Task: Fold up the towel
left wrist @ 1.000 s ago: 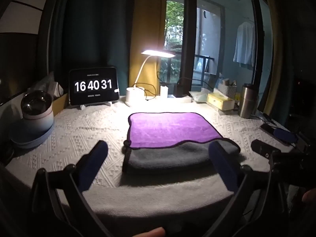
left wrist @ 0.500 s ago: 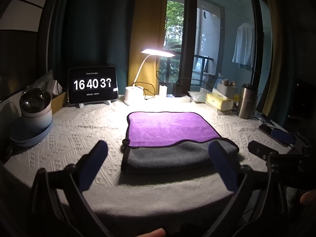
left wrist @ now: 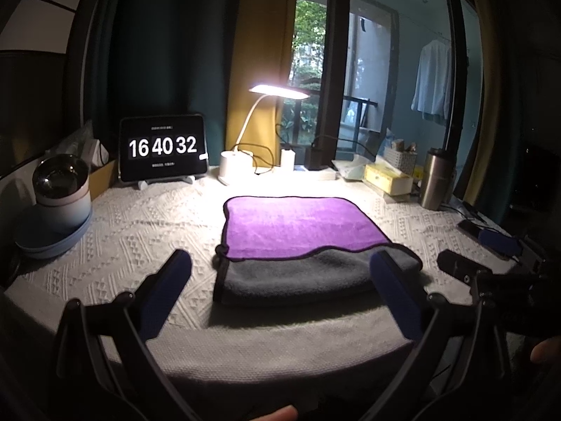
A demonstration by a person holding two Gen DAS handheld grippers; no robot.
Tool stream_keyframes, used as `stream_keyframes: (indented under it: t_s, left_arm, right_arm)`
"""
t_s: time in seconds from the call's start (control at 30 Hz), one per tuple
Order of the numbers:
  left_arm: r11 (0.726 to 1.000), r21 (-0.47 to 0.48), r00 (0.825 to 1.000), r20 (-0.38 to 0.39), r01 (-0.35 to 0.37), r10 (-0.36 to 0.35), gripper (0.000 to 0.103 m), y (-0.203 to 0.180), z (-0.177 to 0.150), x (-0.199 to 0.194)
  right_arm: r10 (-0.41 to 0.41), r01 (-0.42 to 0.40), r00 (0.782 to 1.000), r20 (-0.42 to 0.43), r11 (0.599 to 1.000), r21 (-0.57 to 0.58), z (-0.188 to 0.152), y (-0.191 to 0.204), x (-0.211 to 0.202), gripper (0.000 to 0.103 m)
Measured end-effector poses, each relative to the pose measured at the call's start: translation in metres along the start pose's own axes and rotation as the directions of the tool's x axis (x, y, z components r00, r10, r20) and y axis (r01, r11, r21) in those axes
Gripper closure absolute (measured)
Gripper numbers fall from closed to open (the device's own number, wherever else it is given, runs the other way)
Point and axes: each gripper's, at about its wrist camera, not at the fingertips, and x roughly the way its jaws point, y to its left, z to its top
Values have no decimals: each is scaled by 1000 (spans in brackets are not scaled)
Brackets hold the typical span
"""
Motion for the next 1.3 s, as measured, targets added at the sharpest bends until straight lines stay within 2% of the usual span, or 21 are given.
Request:
stream_keyframes:
  t_s: [1.3]
  left_arm:
    - [1000, 6, 1000, -3, -2, 2, 1, 1, 1, 0]
  right_arm:
    - [-5, 5, 1000, -4, 1000, 9, 2, -5, 4, 12]
